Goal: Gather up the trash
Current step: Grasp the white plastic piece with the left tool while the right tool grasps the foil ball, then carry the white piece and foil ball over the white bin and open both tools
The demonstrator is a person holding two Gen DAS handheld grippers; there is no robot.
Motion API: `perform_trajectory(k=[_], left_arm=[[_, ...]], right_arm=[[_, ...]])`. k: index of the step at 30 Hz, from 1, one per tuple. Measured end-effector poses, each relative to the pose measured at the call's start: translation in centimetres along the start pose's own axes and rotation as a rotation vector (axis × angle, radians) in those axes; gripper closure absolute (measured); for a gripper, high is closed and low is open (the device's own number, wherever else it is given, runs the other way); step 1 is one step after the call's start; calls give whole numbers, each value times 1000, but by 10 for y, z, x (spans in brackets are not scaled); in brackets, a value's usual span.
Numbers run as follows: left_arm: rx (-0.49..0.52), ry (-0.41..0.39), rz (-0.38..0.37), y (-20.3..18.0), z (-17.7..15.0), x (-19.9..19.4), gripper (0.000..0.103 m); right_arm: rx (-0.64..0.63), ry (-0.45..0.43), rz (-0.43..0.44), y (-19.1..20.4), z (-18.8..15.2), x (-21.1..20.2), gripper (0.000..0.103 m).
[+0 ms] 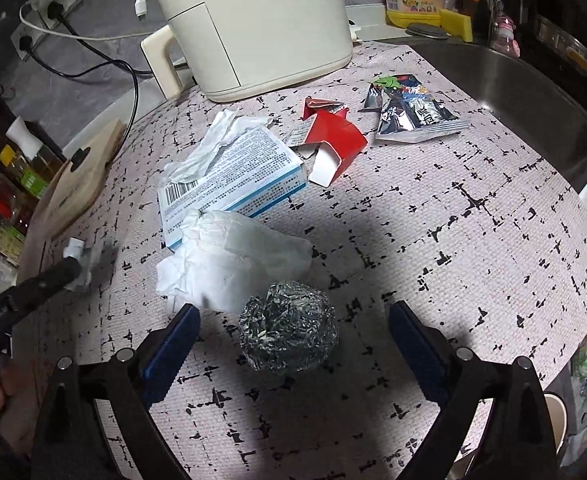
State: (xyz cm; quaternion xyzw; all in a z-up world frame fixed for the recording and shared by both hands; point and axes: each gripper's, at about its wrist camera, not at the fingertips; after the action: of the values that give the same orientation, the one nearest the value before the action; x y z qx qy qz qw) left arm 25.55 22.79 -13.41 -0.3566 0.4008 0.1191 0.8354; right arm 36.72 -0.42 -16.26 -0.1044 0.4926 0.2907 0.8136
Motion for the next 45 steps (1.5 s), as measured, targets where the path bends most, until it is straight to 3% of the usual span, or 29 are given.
perform_trajectory(k=[1,2,3,4,7,12,26,45], left_arm=[[-7,-5,2,1,-1,-2,79],[-12,-11,3,3,-1,-4,79],[-16,-18,5,3,-3,-6,79],[-19,-22,4,4,-4,-8,79],[-28,-31,0,2,-10,-12,79],[-27,-55,-9,-11,-22,-20,79],[-26,-95,8,-50,-93,-61,79],[24,-55,28,-89,-191,-84,79]], right_arm=[[-5,7,7,0,0,0,15],[-18,8,6,2,-1,-1,39],[-54,6,2,5,-1,-3,57],[-89,18,0,8,0,-4,60],[-84,28,64,7,-4,-8,60],[-84,23,92,2,-12,-20,60],[-117,-39,103,-31,-56,-81,60],[-38,-62,95,-82,-142,-136,60]])
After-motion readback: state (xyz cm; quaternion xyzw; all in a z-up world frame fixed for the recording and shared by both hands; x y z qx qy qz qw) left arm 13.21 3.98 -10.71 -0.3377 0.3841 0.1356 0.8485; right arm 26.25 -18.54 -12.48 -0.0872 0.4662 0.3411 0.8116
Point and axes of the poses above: each gripper's, at about its wrist camera, not at the fingertips, and x roughly the way its jaws point, y to its left, z to its top, and after that the axes turned 15 degrees about -x, right-handed
